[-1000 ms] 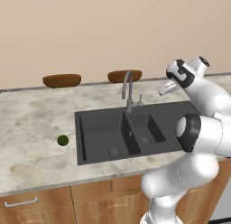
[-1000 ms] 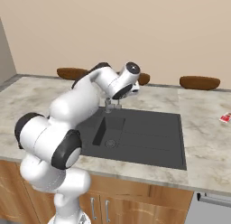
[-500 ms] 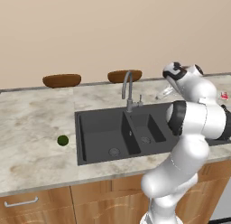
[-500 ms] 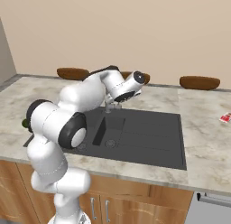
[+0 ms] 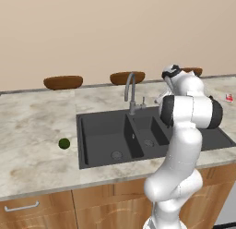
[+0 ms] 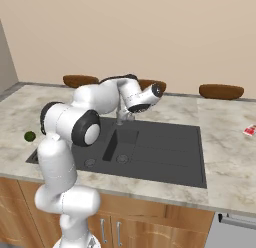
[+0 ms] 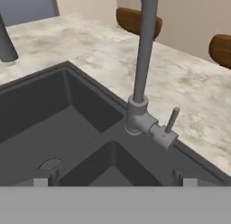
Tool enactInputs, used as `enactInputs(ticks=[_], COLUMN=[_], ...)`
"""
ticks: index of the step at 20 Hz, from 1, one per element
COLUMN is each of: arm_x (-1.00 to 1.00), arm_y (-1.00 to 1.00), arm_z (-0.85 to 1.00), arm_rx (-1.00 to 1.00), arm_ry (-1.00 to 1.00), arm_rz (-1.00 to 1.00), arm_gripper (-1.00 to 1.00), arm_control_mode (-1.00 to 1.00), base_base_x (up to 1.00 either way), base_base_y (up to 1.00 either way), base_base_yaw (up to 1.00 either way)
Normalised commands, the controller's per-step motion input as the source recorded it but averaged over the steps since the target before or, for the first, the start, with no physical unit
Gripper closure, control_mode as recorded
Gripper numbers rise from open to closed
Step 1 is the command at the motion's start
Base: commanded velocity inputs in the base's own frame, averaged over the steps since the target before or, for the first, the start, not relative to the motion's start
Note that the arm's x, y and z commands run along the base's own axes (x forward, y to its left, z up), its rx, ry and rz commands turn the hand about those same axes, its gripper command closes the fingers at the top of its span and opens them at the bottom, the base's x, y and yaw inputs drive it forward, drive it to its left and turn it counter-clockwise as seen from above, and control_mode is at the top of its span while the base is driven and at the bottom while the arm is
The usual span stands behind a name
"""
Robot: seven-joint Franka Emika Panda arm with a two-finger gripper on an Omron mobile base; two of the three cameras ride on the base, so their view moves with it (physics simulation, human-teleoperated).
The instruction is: Turn on the sink faucet. Then move the lime from the counter to the sink. Turn off the sink. Move the vegetable from the sink to the pot next to the stove. Finally move the pot to the rear right burner.
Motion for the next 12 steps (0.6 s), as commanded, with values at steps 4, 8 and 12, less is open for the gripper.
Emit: enactInputs(ticks=[4, 8, 12], arm_x=[0.36, 0.28, 0.11], arm_y=[0.02, 0.0, 0.0], arm_z=[-0.09, -0.18, -0.15], arm_rx=[0.02, 0.01, 0.0], arm_ry=[-0.12, -0.13, -0.05], arm_rz=[0.12, 0.13, 0.14], arm_gripper=[-1.0, -1.0, -1.0], arm_control_mode=[-1.0, -1.0, -1.0], base_base_x=[0.0, 0.0, 0.0], base_base_y=[0.0, 0.0, 0.0], base_base_yaw=[0.0, 0.0, 0.0])
